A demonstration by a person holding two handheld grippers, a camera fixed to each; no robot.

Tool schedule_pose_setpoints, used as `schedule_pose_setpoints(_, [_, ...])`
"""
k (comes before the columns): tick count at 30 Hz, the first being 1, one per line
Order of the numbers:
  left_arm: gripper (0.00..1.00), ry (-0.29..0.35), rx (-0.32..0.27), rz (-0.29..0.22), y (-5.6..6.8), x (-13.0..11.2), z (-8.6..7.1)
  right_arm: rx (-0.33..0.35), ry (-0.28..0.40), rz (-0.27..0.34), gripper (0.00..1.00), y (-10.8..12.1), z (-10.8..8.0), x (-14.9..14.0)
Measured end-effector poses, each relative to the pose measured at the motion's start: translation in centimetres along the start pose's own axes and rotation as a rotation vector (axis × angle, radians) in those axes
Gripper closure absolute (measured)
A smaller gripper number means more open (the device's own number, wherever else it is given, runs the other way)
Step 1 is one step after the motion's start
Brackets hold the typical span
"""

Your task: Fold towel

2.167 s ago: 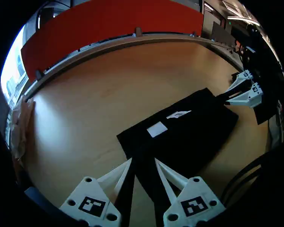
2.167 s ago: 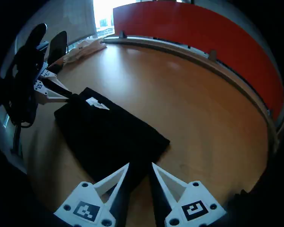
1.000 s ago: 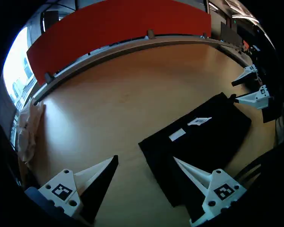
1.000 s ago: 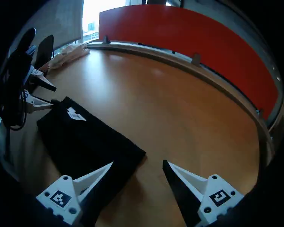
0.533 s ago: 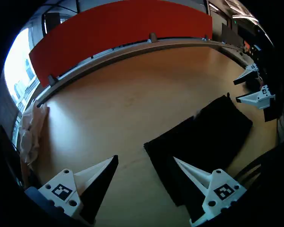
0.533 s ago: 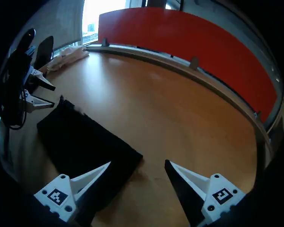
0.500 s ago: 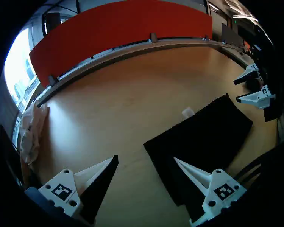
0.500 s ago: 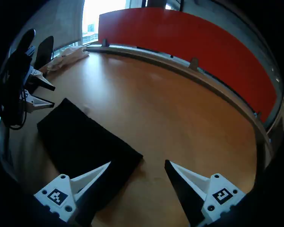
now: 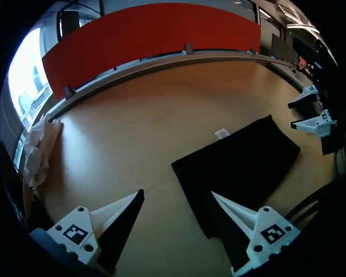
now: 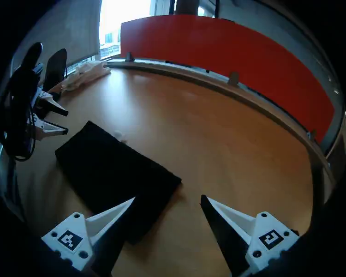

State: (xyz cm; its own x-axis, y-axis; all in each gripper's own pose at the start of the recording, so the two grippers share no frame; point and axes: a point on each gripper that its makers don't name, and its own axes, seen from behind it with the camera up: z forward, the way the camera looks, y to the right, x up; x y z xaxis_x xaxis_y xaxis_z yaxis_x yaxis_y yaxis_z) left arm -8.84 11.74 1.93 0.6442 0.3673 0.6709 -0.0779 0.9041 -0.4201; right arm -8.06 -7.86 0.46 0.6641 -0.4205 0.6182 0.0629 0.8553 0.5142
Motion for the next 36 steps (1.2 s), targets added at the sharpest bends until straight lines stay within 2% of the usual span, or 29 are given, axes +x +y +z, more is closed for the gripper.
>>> schedule_pose_setpoints(18, [0.03, -0.007, 0.004, -0.052, 1.3, -3.4, -2.6, -0.009, -0.003, 0.024, 0.00, -1.1, -3.5, -2.5])
schedule_pose_setpoints(29, [0.04, 0.002, 0.016, -0.062, 1.4, -4.0, -3.1, 0.012, -0.001, 0.008, 0.00, -1.8, -3.5, -3.0])
schedule_pose_setpoints(36, [0.04, 0.016, 0.032, -0.101, 1.1, -4.6, -4.0, 0.043, -0.003, -0.018, 0.00, -2.4, -3.2, -3.0])
